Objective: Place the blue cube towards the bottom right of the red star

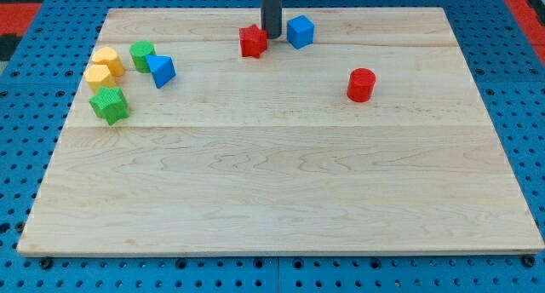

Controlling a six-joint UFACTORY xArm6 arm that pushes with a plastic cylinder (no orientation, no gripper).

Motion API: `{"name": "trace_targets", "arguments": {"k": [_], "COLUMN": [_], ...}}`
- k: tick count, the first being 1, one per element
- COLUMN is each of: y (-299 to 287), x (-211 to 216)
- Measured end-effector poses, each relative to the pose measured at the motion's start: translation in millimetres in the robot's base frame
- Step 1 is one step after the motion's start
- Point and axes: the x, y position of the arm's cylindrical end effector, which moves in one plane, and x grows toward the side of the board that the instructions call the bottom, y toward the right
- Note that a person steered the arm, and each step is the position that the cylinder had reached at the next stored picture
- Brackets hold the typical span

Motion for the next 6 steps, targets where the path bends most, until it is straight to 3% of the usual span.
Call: {"name": "trace_targets", "arguments": {"k": [2,3,5,6], "y": [61,105,121,90], "x": [-64,35,-19,-46]}}
